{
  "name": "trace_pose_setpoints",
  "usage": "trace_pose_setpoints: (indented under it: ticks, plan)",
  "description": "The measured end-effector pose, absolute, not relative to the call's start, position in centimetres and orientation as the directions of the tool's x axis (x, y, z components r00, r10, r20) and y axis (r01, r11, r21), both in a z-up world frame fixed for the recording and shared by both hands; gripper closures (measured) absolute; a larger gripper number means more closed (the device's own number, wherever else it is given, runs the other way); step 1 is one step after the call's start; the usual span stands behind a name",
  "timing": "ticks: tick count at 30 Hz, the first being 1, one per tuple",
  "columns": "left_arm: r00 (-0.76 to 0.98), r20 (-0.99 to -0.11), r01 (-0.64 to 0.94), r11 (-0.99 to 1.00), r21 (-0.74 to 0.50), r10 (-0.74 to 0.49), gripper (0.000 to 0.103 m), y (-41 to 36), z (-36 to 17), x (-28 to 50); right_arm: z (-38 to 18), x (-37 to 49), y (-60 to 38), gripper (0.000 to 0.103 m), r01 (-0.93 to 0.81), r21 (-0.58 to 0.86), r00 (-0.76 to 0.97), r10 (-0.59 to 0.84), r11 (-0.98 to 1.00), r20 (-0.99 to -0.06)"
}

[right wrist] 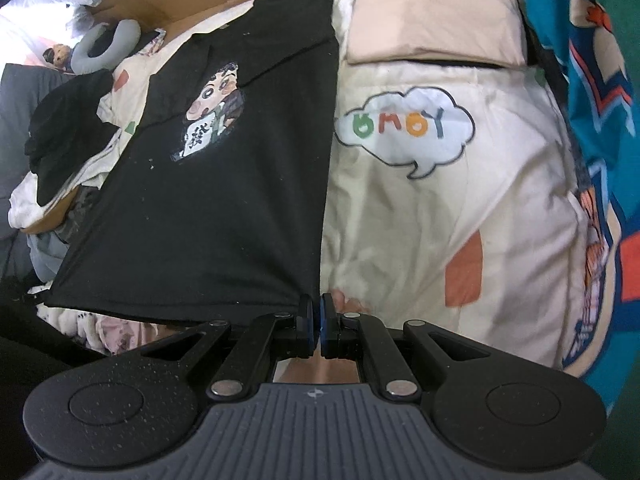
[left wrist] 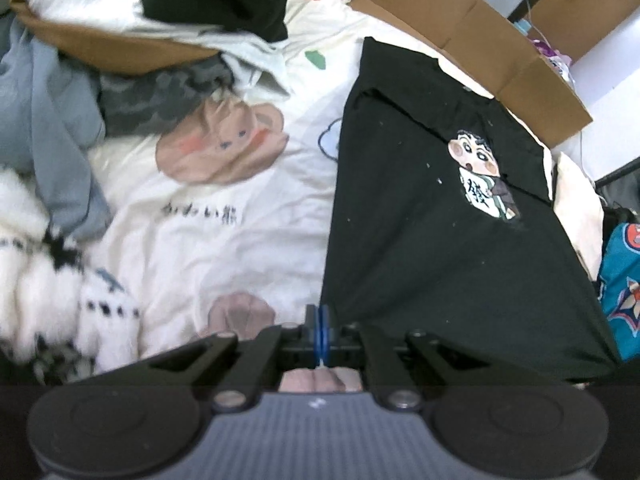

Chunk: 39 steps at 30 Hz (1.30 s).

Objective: Fold clothes

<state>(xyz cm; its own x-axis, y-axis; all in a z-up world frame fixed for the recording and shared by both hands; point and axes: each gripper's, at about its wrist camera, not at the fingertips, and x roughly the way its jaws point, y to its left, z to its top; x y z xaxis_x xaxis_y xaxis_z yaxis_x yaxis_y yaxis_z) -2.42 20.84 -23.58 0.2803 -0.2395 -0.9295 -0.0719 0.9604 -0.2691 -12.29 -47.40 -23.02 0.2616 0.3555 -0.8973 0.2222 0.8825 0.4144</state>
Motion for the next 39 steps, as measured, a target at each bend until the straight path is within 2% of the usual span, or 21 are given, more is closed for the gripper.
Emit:
trace_pose_setpoints:
  ticks: [10,14,24,30,39]
  plan:
    - [0.246,-0.929,-0.083,0.948,-0.306,-0.278,0.102,21.0,-24.2,-5.4,-22.4,-14.6,-47.5,0.103,0.253,0.389,0.205,0.344,0.886,-0.916]
    - [0.277,-0.913,-0.098,0.937,-0.335,-0.298,0.102,21.0,-23.7,-4.9,-21.7,-14.0,-47.9,0.103,0.254,0.387,0.234,0.331,0.887,-0.914]
    - [0.368,-0.863,-0.004,0.927,-0.374,-0.347,0.102,19.8,-20.1,-0.3,-17.8,-9.6,-48.8,0.103,0.204,0.381,0.325,0.305,0.902,-0.895]
    - [0.406,-0.846,-0.002,0.925,-0.380,-0.347,0.102,19.7,-17.9,2.4,-15.1,-6.6,-48.5,0.103,0.155,0.396,0.383,0.314,0.905,-0.869]
    - [0.451,-0.831,-0.026,0.925,-0.379,-0.328,0.102,19.7,-16.0,6.5,-14.0,-1.5,-48.7,0.103,0.093,0.407,0.415,0.337,0.909,-0.845]
